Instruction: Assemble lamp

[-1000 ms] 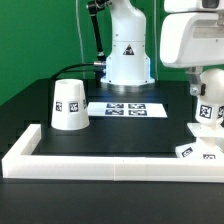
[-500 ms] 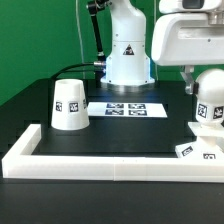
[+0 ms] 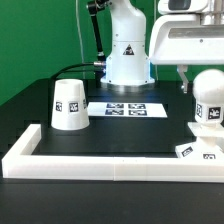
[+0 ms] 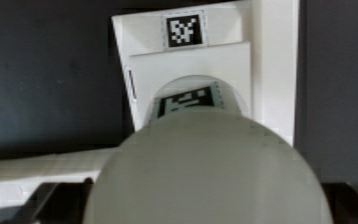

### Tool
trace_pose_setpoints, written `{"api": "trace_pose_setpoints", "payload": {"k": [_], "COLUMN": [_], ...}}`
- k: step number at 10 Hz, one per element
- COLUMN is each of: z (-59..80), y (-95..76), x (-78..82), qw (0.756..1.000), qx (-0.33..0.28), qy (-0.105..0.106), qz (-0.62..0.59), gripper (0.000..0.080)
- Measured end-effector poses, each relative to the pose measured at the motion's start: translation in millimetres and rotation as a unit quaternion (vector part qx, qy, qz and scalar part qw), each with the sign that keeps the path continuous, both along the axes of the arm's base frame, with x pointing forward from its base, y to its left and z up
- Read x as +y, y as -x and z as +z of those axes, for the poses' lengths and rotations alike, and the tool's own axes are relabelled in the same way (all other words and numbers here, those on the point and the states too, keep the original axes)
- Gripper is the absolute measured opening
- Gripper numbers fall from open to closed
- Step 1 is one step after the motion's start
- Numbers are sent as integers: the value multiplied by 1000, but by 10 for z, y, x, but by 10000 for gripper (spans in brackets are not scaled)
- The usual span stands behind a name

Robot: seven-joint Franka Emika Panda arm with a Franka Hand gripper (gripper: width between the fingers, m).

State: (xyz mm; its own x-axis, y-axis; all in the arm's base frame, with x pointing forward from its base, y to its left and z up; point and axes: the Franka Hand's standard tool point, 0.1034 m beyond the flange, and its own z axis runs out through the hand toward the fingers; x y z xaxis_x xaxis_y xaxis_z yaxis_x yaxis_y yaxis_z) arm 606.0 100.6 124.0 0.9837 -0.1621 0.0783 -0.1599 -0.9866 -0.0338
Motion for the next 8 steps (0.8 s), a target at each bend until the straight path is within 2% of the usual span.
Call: {"api": "trace_pose_setpoints", "payload": {"k": [2, 5, 7, 8], "z": [-1, -13, -20, -22], "y": [2, 31, 35, 35], "x": [-4, -9, -2, 9], "qw": [998, 979, 956, 935], "qx": [1, 7, 16, 22], "qy": [-5, -21, -41, -53], "qz": [-55, -202, -290, -349], "gripper": [579, 579, 579, 579]}}
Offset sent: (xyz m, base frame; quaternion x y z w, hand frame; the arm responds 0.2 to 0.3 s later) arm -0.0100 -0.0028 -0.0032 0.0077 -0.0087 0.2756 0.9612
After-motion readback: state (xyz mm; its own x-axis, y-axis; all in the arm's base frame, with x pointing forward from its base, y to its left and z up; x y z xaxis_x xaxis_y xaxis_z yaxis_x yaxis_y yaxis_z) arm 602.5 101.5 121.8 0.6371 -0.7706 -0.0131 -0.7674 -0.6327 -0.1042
